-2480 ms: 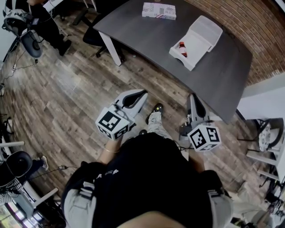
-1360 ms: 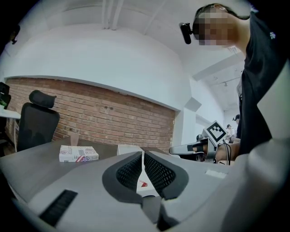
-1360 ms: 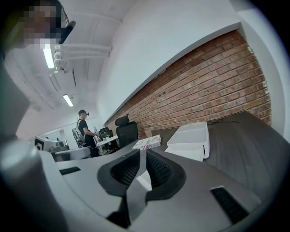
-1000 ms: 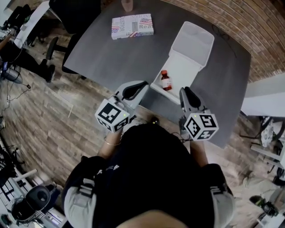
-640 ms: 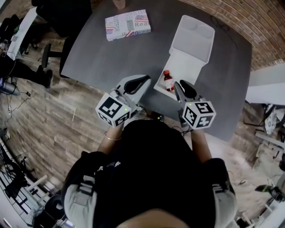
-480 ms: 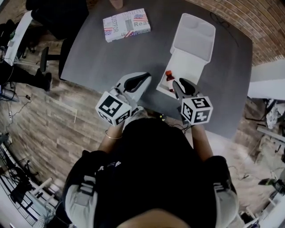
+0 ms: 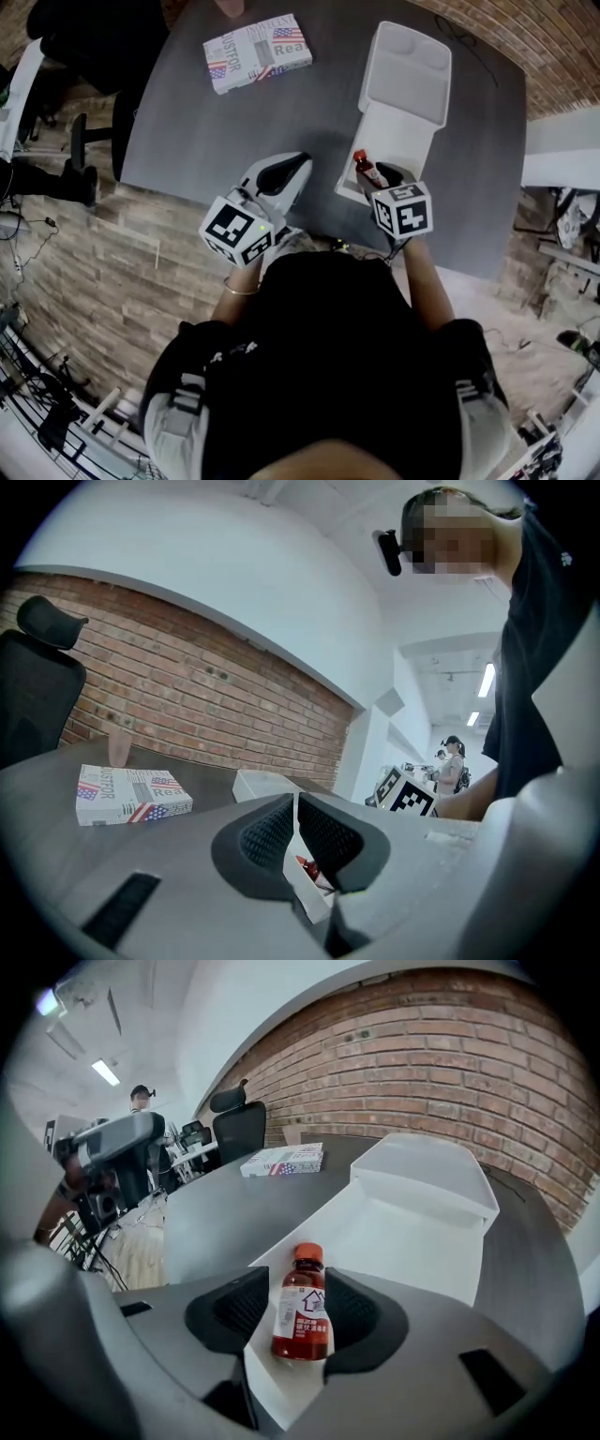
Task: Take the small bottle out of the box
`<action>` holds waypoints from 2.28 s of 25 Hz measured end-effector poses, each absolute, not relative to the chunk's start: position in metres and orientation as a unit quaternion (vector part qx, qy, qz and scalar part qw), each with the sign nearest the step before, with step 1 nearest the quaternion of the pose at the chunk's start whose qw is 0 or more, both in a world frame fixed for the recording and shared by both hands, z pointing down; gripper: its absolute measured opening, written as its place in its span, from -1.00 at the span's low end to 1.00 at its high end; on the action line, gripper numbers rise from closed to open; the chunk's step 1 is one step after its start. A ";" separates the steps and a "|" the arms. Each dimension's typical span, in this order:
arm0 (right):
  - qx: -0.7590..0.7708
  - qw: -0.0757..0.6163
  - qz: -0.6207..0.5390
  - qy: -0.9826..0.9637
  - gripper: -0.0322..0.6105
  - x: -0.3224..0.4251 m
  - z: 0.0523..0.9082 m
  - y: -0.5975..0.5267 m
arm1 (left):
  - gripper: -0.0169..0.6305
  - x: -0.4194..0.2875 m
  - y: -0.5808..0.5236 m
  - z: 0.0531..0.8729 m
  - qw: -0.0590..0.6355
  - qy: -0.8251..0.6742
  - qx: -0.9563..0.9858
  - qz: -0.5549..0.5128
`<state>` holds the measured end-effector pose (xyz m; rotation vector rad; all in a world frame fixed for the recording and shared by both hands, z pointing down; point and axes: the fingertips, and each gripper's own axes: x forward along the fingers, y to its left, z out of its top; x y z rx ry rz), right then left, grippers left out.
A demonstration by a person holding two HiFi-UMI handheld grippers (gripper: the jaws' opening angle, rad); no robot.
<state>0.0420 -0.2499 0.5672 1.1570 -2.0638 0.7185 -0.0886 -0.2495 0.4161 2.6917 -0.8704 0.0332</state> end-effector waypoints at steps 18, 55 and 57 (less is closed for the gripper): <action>0.439 0.420 0.284 -0.742 -0.16 0.045 0.609 -0.260 | -0.93 -0.126 -0.259 0.424 0.172 -0.329 0.929 -0.002; 0.493 0.278 0.254 -0.784 -0.22 0.052 0.543 -0.263 | -0.93 -0.107 -0.249 0.405 0.150 -0.324 0.934 0.009; 0.503 0.255 0.244 -0.789 -0.22 0.055 0.526 -0.264 | -0.93 -0.099 -0.250 0.401 0.146 -0.313 0.938 0.011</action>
